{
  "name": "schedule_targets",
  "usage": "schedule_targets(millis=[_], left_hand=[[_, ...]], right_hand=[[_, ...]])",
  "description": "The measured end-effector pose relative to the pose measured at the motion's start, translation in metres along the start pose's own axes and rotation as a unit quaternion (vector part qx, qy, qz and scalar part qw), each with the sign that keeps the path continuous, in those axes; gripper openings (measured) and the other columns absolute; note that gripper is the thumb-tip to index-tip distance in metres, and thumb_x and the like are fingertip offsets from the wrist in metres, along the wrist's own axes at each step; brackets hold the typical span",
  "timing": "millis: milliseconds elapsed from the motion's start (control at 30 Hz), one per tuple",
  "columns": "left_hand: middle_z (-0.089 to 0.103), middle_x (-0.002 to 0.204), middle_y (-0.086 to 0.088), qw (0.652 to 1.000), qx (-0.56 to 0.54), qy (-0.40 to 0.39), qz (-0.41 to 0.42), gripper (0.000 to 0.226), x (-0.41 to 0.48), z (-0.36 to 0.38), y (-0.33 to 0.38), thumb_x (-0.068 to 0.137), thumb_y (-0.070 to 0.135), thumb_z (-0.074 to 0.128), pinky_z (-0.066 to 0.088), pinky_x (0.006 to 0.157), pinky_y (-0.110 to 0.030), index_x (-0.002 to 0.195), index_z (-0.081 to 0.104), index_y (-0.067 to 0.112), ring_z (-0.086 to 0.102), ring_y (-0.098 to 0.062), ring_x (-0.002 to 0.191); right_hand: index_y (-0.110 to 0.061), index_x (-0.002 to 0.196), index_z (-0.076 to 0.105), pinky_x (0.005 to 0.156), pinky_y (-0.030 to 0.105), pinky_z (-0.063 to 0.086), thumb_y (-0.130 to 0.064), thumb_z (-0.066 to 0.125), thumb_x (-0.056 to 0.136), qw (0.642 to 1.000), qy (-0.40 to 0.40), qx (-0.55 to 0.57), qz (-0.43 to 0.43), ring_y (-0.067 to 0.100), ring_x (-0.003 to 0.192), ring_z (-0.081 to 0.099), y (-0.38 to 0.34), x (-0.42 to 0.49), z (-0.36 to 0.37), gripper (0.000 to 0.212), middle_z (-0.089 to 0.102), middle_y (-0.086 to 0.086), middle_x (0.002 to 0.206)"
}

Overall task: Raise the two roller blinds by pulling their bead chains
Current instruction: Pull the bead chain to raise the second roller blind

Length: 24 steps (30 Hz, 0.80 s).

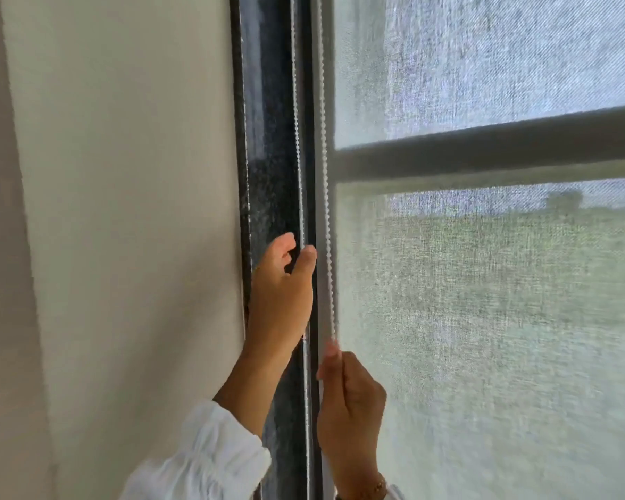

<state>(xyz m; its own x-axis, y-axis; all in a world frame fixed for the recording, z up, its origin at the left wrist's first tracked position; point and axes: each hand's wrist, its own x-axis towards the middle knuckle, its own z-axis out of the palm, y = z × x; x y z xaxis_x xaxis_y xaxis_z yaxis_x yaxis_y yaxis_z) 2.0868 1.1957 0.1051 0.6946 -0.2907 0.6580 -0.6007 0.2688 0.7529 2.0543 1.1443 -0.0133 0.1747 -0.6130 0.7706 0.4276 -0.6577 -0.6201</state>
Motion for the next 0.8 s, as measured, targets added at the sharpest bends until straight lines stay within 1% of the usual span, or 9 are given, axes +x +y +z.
schedule_targets(millis=[167, 333, 400, 433, 467, 533, 633, 733, 800], left_hand=[[0.05, 0.134, 0.003, 0.992, -0.118, -0.02, -0.046, 0.031, 0.002, -0.004, 0.002, 0.095, 0.031, 0.036, 0.034, 0.108, -0.036, 0.124, 0.049, 0.025, 0.045, -0.013, 0.124], [0.033, 0.15, -0.002, 0.989, -0.056, -0.09, -0.098, 0.063, 0.013, 0.0, 0.001, 0.088, 0.035, 0.054, 0.029, 0.104, -0.036, 0.142, 0.024, 0.021, 0.035, -0.02, 0.133], [0.054, 0.133, -0.005, 0.957, -0.18, -0.16, -0.163, 0.052, 0.009, 0.002, 0.003, 0.09, 0.033, 0.053, 0.046, 0.091, -0.036, 0.136, 0.034, 0.019, 0.056, -0.022, 0.115], [0.067, 0.112, -0.005, 0.927, -0.269, -0.18, -0.193, 0.04, 0.006, 0.002, 0.007, 0.091, 0.032, 0.049, 0.054, 0.072, -0.031, 0.127, 0.044, 0.016, 0.066, -0.019, 0.093], [0.073, 0.089, -0.002, 0.896, -0.34, -0.189, -0.215, 0.031, 0.002, 0.0, 0.013, 0.093, 0.033, 0.046, 0.052, 0.052, -0.023, 0.116, 0.052, 0.013, 0.067, -0.013, 0.068], [0.064, 0.058, 0.004, 0.864, -0.402, -0.218, -0.212, 0.031, -0.003, -0.008, 0.028, 0.093, 0.038, 0.041, 0.033, 0.031, -0.014, 0.1, 0.059, 0.013, 0.049, -0.004, 0.038], [0.037, 0.041, 0.009, 0.847, -0.444, -0.247, -0.157, 0.044, -0.011, -0.017, 0.052, 0.092, 0.049, 0.035, 0.018, 0.027, -0.014, 0.079, 0.062, 0.016, 0.025, -0.004, 0.03], [0.025, 0.039, 0.008, 0.89, -0.413, -0.176, -0.08, 0.047, -0.033, -0.018, 0.06, 0.092, 0.044, 0.039, 0.013, 0.031, -0.015, 0.053, 0.05, 0.021, 0.016, -0.005, 0.033], [0.029, 0.036, 0.008, 0.905, -0.404, -0.134, -0.001, 0.048, -0.051, -0.018, 0.057, 0.092, 0.04, 0.042, 0.015, 0.033, -0.014, 0.048, 0.044, 0.02, 0.017, -0.005, 0.032]], right_hand=[[-0.018, 0.055, 0.042, 0.045, 0.007, 0.023, -0.058, 0.038, 0.088, 0.997, 0.054, 0.026, -0.041, 0.001, 0.038, 0.033, -0.033, -0.024, -0.006, 0.052, 0.042, -0.018, 0.044], [-0.019, 0.054, 0.043, 0.044, 0.013, 0.023, -0.06, 0.04, 0.087, 0.992, 0.105, 0.029, -0.057, 0.001, 0.039, 0.029, -0.059, -0.042, -0.018, 0.052, 0.038, -0.015, 0.043], [-0.018, 0.055, 0.043, 0.044, 0.013, 0.022, -0.063, 0.04, 0.085, 0.99, 0.132, 0.017, -0.045, 0.002, 0.039, 0.027, -0.063, -0.039, -0.024, 0.054, 0.037, -0.011, 0.042], [-0.018, 0.055, 0.044, 0.044, 0.013, 0.021, -0.064, 0.039, 0.084, 0.989, 0.143, 0.009, -0.039, 0.003, 0.039, 0.027, -0.062, -0.036, -0.026, 0.055, 0.038, -0.01, 0.042], [-0.02, 0.054, 0.046, 0.044, 0.012, 0.022, -0.064, 0.039, 0.083, 0.988, 0.15, 0.0, -0.034, 0.004, 0.038, 0.028, -0.062, -0.033, -0.029, 0.053, 0.039, -0.01, 0.042], [-0.026, 0.054, 0.051, 0.044, 0.01, 0.022, -0.06, 0.042, 0.084, 0.987, 0.154, -0.015, -0.033, 0.005, 0.037, 0.032, -0.059, -0.027, -0.034, 0.046, 0.044, -0.012, 0.042], [-0.026, 0.063, 0.064, 0.048, 0.01, 0.031, -0.055, 0.043, 0.08, 0.989, 0.149, -0.023, -0.009, 0.004, 0.044, 0.045, -0.053, -0.021, -0.04, 0.039, 0.057, -0.014, 0.051], [-0.028, 0.069, 0.065, 0.059, 0.016, 0.038, -0.059, 0.046, 0.084, 0.995, 0.083, -0.058, 0.024, 0.006, 0.064, 0.054, -0.053, -0.013, -0.042, 0.039, 0.063, -0.018, 0.069], [-0.038, 0.09, 0.068, 0.072, 0.008, 0.038, -0.054, 0.048, 0.083, 0.997, 0.046, -0.051, 0.043, 0.003, 0.091, 0.058, -0.055, -0.007, -0.041, 0.027, 0.065, -0.027, 0.082]])
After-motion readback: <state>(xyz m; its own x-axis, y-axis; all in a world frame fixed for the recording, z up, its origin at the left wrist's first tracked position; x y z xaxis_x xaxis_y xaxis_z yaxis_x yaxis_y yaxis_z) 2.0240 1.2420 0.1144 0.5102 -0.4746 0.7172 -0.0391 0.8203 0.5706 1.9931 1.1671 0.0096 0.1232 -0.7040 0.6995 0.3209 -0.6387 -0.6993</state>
